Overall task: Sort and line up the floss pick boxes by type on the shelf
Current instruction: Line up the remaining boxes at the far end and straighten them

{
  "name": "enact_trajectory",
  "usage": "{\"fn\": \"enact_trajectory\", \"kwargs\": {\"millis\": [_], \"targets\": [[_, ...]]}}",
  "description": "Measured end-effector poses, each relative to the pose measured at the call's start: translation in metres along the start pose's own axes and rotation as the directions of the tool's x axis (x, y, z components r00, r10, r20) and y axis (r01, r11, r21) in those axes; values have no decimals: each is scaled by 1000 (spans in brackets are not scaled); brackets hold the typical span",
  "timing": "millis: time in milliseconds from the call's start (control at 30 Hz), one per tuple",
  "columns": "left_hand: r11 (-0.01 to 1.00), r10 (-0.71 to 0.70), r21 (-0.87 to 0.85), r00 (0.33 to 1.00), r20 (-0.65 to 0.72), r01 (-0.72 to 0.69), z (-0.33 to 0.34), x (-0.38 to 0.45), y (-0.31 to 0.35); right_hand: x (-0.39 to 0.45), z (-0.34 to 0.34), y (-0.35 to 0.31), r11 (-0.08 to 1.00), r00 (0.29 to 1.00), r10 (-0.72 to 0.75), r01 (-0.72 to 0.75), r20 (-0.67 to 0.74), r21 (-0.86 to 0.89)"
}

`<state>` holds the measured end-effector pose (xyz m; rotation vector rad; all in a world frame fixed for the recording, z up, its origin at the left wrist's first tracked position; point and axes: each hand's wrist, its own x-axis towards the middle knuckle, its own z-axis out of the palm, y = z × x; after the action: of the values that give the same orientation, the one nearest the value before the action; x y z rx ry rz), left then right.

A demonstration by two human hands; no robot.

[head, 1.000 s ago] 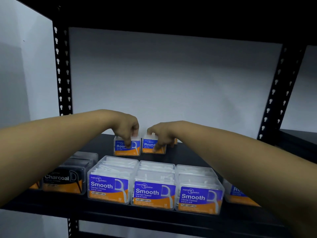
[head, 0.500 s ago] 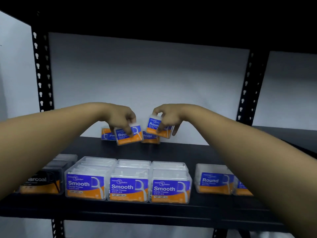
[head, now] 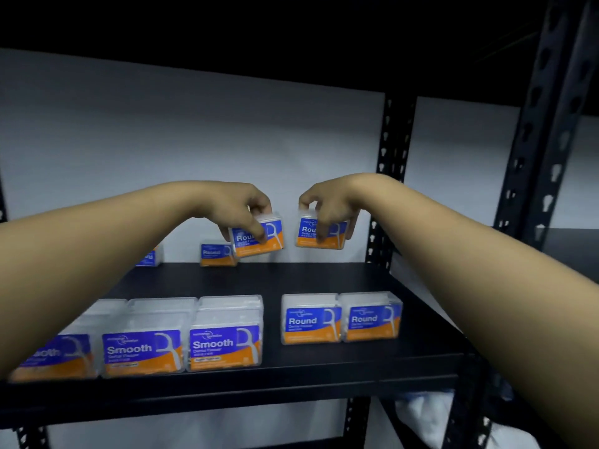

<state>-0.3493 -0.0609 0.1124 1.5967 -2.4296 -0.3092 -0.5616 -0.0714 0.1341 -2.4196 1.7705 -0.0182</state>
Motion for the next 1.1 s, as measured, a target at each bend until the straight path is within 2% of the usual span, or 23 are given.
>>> {"fn": "enact_trajectory", "kwargs": {"millis": [267,467,733,933,1000,1100], "targets": [[996,88,15,995,54,-89,30,27,46,-48,-3,45,971,989,142,-131,45,-198],[994,77,70,991,110,-85,58,42,62,-69,11,60,916,976,208,-175,56,-362],[987,17,152,982,190,-47,95,58,73,-64,35,77,748,957,276,-155,91,-646],[977,-65,212,974,216,18,108,66,72,-59,51,85,705,925,323,-93,202,-703],[970,-52,244,983,178,7,102,61,75,-56,57,85,699,916,331,-77,227,-711],[955,164,258,985,-56,-144,92,43,82,-54,62,87,713,910,333,-70,248,-698]]}}
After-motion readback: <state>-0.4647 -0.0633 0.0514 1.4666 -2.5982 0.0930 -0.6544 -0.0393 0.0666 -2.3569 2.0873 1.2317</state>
